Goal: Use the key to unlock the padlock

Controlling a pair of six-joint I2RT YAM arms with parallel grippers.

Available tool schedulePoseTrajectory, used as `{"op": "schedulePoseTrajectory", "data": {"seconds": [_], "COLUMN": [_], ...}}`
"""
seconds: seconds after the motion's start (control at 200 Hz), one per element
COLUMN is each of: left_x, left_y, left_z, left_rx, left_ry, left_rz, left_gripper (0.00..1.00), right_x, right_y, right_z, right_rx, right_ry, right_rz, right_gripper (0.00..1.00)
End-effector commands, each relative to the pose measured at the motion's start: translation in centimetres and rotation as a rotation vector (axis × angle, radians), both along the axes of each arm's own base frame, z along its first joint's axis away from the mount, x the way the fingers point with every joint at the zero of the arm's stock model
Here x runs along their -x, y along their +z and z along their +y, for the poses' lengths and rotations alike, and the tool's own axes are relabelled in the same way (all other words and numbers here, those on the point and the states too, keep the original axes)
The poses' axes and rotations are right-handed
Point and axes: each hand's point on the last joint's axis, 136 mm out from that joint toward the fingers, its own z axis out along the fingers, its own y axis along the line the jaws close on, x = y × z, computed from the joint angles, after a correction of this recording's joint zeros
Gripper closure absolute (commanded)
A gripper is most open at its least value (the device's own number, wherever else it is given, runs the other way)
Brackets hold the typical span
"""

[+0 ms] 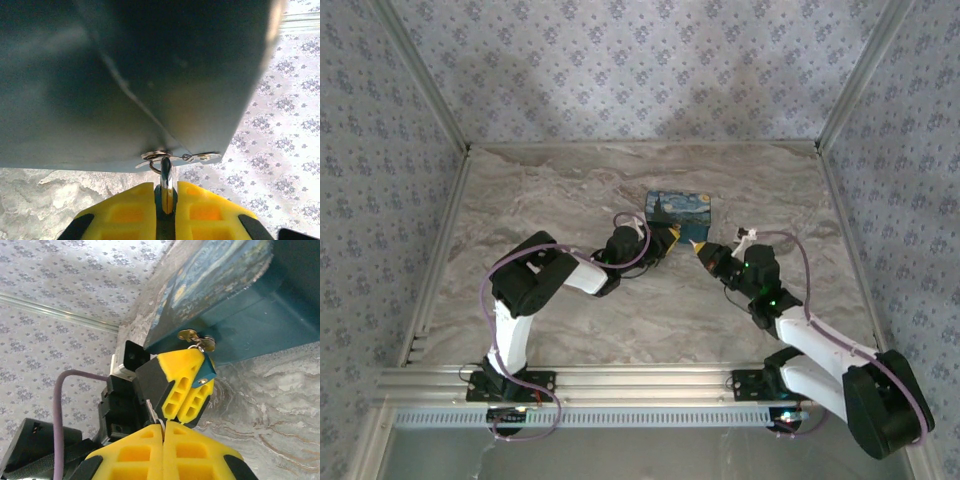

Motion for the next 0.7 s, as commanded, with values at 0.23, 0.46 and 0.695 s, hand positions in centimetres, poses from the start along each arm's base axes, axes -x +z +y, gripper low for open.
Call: {"op": "schedulePoseTrajectory", "data": {"seconds": [0.23,0.46,0.695], "left_x": [0.2,0.1,0.2], "left_y": [1.3,1.5,1.5], "left_z": [-0.7,-0.8,-0.8], "left_rx": [0.056,0.065,0.072], "left_ry": [-0.019,-0.020,-0.020], "left_rz": [-0.042,-0.046,-0.043], "left_gripper": [0.93,0.93,0.93], "right_x": [-1.0,-1.1,-1.6], "right_y": [-1.6,-2.6,-3.3], "right_z": [0.1,0.5,1.2], "right_rx": [-0.097,-0.103,-0.095], "right_ry": [-0.057,-0.064,-0.056], "right_rz": [0.126,0.165,0.174], "right_gripper": [1.00,1.00,1.00]}}
